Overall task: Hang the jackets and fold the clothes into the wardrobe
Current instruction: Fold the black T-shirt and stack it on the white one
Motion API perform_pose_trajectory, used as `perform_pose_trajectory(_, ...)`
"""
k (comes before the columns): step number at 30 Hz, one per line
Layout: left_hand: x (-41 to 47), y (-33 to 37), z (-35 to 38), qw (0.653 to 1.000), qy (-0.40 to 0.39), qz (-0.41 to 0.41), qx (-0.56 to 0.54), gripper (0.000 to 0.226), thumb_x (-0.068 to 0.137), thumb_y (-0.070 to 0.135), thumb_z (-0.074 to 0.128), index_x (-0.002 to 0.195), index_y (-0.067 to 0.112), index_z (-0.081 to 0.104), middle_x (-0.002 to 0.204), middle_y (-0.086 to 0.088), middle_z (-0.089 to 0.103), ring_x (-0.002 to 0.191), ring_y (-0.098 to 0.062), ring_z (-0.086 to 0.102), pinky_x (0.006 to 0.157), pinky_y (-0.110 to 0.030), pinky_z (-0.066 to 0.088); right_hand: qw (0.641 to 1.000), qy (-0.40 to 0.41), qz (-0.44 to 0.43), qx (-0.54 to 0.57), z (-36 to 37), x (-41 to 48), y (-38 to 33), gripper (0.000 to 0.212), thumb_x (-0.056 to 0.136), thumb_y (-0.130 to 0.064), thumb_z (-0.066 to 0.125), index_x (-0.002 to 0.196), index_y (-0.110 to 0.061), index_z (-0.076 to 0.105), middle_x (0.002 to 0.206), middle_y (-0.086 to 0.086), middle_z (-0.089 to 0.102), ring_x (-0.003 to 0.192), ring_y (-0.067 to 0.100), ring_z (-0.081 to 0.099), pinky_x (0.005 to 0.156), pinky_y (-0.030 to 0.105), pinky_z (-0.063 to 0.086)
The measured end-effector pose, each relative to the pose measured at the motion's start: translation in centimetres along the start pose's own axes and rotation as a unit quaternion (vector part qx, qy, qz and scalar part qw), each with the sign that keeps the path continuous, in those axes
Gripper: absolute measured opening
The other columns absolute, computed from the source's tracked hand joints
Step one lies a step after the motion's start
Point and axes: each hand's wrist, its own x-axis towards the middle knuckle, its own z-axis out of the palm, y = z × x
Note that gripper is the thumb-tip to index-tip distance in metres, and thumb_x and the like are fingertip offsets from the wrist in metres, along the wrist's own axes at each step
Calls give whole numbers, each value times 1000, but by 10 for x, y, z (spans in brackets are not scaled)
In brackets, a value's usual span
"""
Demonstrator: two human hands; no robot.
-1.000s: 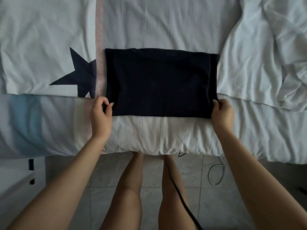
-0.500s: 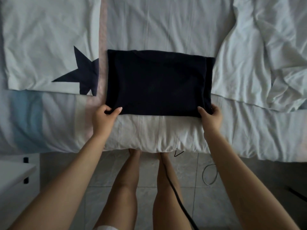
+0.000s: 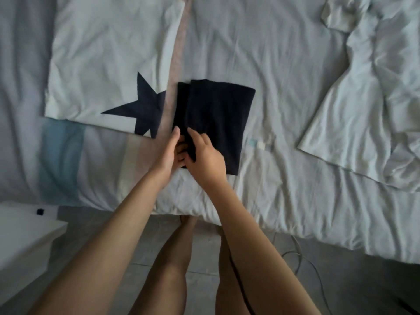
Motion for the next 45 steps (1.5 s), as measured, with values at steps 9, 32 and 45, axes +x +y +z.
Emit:
perform_pose_trajectory(9, -1, -20, 0, 971, 114, 139, 160, 27, 83, 24, 69, 105, 9, 63, 99, -4, 68, 93, -11, 64, 83, -20, 52, 977, 94, 109, 157, -14, -35, 37, 44, 88, -8, 53, 131, -18, 46, 116, -4, 51, 89, -1, 52, 69, 13, 45)
perform_pose_trajectory(32, -14, -58, -18, 939, 279, 93, 178, 26, 92, 27, 61, 104, 4, 62, 95, -8, 64, 87, -19, 60, 76, -25, 45, 988, -103, 113, -11, -37, 160, -23, 35, 90, -43, 59, 122, -30, 55, 122, -3, 53, 125, 19, 37, 103, 38, 23)
perform_pose_trajectory(45, 8, -48, -23, 936, 178, 1, 305, 43, 90, 38, 56, 118, 5, 54, 119, -21, 53, 116, -34, 47, 91, -41, 45, 940, 307, 140, 55, -23, 96, 12, 39, 93, -34, 49, 112, -2, 60, 112, 15, 60, 107, 32, 54, 91, 32, 35)
